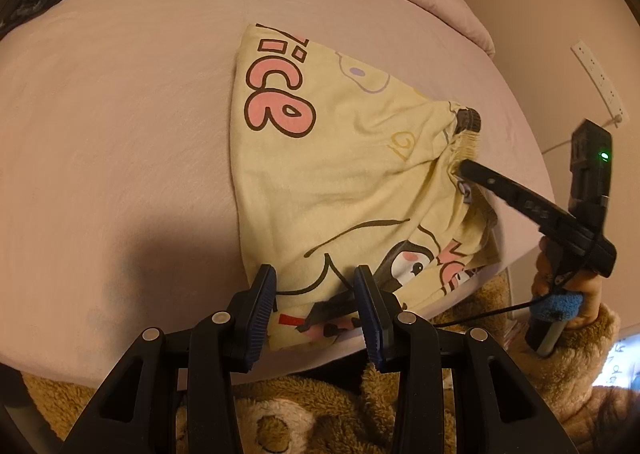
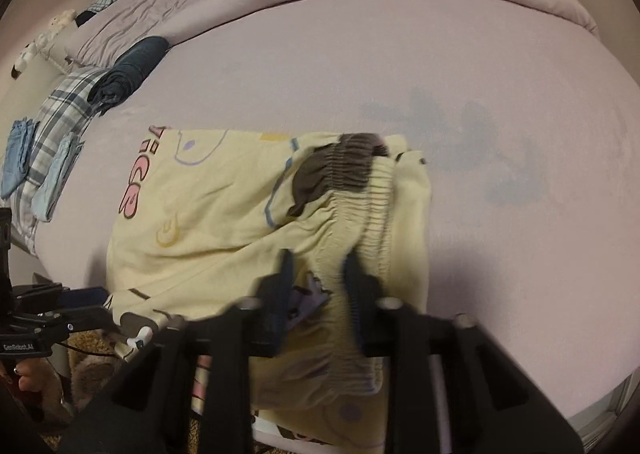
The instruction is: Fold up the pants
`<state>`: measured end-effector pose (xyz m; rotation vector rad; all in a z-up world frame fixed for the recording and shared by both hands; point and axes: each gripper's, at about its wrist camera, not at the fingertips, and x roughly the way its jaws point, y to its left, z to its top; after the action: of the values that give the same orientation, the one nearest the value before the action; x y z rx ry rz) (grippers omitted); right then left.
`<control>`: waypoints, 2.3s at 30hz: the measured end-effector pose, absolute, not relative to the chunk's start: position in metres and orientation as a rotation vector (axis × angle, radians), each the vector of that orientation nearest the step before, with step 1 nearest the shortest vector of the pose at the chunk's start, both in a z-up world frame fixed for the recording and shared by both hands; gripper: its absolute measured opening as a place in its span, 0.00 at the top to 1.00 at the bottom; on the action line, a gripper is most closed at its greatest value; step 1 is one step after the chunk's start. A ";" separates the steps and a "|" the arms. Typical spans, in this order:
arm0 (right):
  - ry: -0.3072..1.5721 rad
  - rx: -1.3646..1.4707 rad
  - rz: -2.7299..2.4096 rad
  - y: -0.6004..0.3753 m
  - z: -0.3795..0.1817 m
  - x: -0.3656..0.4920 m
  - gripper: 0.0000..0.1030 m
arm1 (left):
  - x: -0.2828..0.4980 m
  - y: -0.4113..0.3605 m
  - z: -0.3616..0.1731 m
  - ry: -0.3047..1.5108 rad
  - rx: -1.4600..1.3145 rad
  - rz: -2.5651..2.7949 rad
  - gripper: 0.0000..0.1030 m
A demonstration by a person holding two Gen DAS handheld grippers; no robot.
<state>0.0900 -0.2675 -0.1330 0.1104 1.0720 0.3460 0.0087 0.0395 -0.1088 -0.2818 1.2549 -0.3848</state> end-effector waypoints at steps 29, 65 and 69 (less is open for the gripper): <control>1.129 0.249 0.244 -0.330 -0.114 0.047 0.90 | 0.007 0.043 -0.125 1.286 -0.284 -0.316 0.69; 1.203 0.180 0.315 -0.288 -0.125 0.011 0.53 | 0.026 0.049 -0.081 1.168 -0.249 -0.349 0.75; 1.161 0.184 0.279 -0.303 -0.112 0.011 0.52 | 0.039 0.032 -0.089 1.161 -0.254 -0.403 0.75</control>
<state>0.0107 -0.3027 -0.1119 0.1838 1.1611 0.2794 0.0386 0.0321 -0.0889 -0.2539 1.1606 -0.4033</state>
